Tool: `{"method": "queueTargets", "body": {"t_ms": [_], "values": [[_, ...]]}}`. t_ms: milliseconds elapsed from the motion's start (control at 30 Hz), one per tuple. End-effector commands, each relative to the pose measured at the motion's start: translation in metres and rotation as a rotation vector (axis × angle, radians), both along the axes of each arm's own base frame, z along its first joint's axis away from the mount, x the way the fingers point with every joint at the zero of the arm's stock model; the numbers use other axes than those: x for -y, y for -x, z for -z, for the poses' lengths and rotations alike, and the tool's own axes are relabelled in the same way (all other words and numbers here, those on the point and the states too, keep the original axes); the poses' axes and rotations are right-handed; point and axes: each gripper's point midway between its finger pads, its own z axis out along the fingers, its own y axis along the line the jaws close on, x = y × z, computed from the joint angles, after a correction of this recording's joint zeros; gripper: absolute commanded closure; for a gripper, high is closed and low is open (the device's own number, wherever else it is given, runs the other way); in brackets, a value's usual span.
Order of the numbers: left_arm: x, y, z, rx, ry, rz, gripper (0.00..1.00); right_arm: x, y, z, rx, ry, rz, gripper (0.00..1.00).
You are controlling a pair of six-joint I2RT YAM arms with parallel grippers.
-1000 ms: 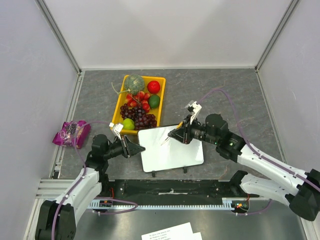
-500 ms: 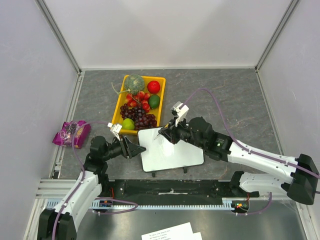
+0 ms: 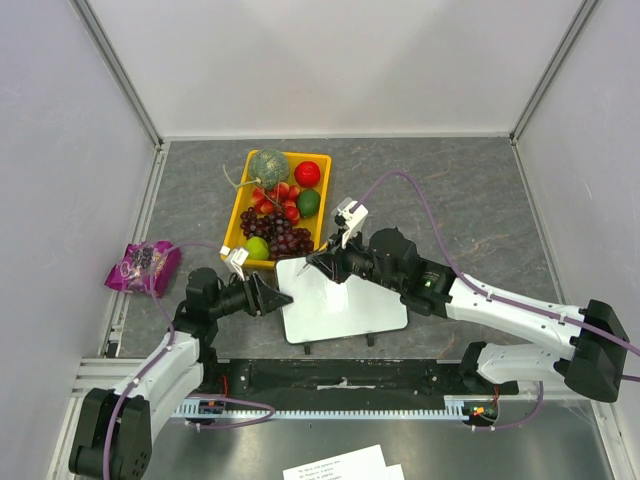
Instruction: Write a sentence on the whiteboard
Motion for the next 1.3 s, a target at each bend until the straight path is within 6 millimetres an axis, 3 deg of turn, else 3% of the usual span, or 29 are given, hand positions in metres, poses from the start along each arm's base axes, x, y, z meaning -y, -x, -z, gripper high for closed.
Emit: {"method": "queueTargets", "body": {"t_ms": [0,167,333,533,800,1267], "values": [[0.004,-0.01,-0.025,0.148,0.01,0.036,0.43,-0.003,-0.005,-0.033,0.059,-0.079,0.017,1.0],[0.001,-0.009,-0.028,0.178,0.009,0.016,0.57,0.002,-0.011,-0.031,0.065,-0.066,0.059,1.0],[-0.001,-0.009,-0.029,0.191,0.004,-0.005,0.78,0.004,-0.013,-0.03,0.068,-0.06,0.075,1.0],[0.0,-0.008,-0.028,0.184,0.004,0.0,0.9,0.006,-0.015,-0.03,0.088,-0.045,0.082,1.0],[0.0,-0.008,-0.025,0.164,0.003,0.002,0.98,0.017,-0.027,-0.031,0.134,-0.021,0.161,1.0],[0.0,-0.007,-0.027,0.178,0.007,0.003,0.98,-0.002,-0.034,-0.018,0.131,-0.01,0.162,1.0]]}}
